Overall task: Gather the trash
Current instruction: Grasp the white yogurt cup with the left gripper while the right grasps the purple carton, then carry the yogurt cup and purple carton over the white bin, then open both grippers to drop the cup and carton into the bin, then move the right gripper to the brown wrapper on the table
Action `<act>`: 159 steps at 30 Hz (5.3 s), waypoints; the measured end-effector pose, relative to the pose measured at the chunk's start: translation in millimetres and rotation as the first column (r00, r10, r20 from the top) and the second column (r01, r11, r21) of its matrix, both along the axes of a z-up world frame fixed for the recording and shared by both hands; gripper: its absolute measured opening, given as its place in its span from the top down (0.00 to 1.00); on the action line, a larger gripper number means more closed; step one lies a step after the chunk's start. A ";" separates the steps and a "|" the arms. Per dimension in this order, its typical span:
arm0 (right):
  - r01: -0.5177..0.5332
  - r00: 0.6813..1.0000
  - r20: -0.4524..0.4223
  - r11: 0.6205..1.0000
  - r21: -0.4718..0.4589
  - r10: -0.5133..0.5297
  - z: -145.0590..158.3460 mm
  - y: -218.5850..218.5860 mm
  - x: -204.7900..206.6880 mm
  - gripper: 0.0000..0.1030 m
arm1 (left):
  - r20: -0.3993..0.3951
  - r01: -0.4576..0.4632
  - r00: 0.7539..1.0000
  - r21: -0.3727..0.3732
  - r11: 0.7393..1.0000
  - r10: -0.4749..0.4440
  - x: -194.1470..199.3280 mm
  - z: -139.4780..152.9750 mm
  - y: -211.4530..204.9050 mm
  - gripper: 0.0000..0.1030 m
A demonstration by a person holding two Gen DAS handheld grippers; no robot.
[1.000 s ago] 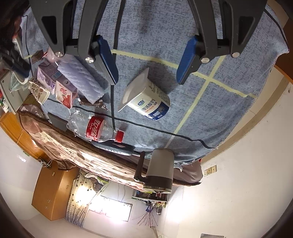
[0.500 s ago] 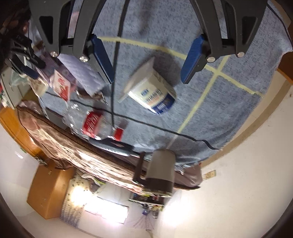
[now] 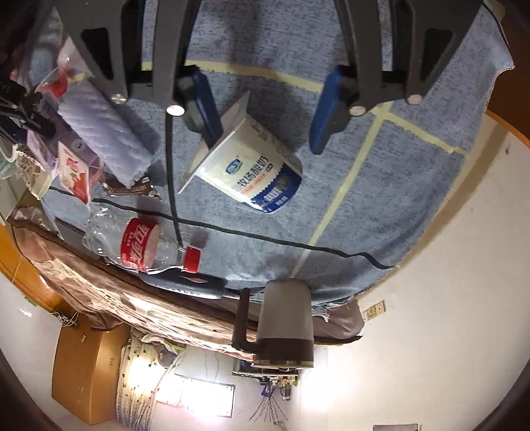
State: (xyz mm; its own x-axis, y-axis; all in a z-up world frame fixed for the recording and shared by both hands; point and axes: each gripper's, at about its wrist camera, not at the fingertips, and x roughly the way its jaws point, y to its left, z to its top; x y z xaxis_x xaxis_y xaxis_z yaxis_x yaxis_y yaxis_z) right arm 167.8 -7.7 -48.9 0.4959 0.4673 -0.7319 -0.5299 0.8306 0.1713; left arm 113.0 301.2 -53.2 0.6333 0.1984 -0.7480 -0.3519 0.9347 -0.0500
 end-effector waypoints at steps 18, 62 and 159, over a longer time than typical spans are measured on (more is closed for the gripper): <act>0.029 0.997 0.074 0.999 0.045 -0.032 12.1 -5.4 -17.5 0.39 | 0.071 0.010 0.997 -0.050 0.999 -0.007 -14.9 4.5 -3.8 0.90; 0.423 0.882 0.154 0.892 0.158 -0.446 67.7 -196.1 -85.3 0.39 | 0.212 0.545 0.818 0.016 0.838 -0.535 -12.8 87.3 -274.9 0.90; 0.103 0.991 0.099 0.975 -0.195 -0.085 13.5 -64.8 -58.9 0.37 | 0.070 0.268 0.962 -0.066 0.961 -0.264 -53.6 13.0 -134.1 0.48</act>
State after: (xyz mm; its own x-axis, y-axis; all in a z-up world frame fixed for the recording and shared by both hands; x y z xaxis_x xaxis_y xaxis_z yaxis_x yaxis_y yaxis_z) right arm 108.9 -72.5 -35.4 0.5986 0.2645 -0.7562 -0.4534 0.8900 -0.0476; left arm 59.4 167.1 -40.2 0.6995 -0.0378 -0.7136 -0.0854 0.9870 -0.1361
